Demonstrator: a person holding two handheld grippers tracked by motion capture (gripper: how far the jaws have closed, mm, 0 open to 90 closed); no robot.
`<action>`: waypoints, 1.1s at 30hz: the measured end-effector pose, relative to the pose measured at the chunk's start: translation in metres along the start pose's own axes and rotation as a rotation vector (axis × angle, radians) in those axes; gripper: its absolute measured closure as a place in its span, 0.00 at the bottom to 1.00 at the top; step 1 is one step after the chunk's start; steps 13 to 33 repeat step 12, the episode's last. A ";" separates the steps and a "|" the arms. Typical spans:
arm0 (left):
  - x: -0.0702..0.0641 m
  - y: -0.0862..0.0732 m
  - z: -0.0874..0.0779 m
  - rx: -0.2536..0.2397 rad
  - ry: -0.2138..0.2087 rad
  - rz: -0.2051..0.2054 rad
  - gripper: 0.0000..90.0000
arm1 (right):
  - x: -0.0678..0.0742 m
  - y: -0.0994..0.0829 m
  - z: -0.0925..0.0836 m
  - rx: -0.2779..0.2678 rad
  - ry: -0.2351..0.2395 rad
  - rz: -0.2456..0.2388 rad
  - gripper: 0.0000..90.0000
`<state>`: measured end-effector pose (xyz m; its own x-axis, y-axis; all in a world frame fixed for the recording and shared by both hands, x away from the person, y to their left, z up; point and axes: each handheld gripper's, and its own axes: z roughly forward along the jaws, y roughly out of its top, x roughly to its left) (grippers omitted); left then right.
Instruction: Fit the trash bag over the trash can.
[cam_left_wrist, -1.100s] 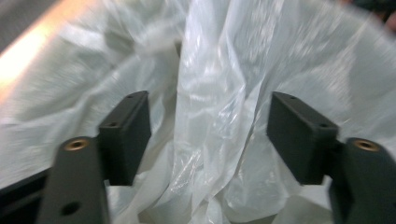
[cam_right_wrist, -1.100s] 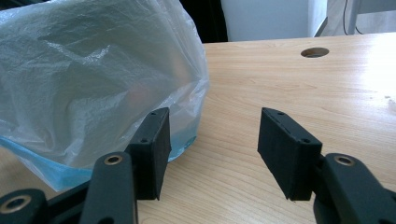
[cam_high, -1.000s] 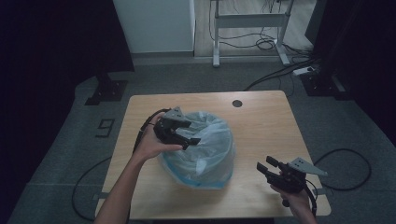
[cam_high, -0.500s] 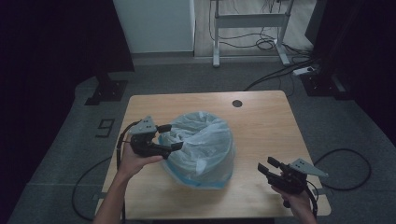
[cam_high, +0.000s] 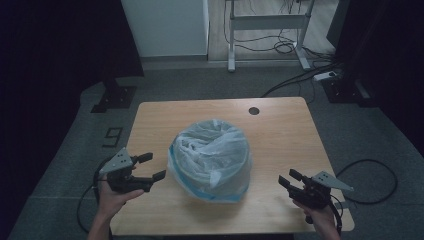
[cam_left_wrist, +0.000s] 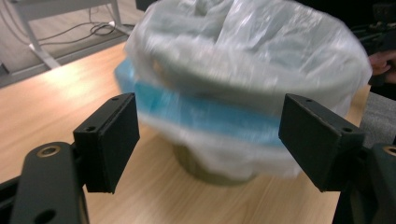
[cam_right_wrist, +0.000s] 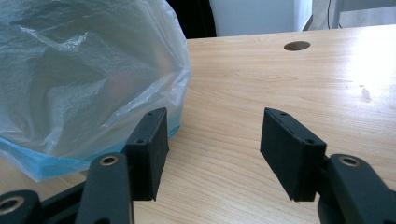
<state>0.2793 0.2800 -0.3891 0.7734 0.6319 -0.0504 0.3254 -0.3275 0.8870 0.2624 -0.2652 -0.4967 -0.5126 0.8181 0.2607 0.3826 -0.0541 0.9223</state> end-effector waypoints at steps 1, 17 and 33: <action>0.001 -0.003 -0.002 0.002 0.005 -0.006 0.22 | 0.000 0.000 0.000 0.000 0.000 0.000 0.45; 0.006 -0.014 -0.009 0.021 0.049 -0.018 0.21 | 0.002 0.001 0.004 0.002 -0.008 -0.021 0.42; 0.006 -0.014 -0.009 0.021 0.049 -0.018 0.21 | 0.002 0.001 0.004 0.002 -0.008 -0.021 0.42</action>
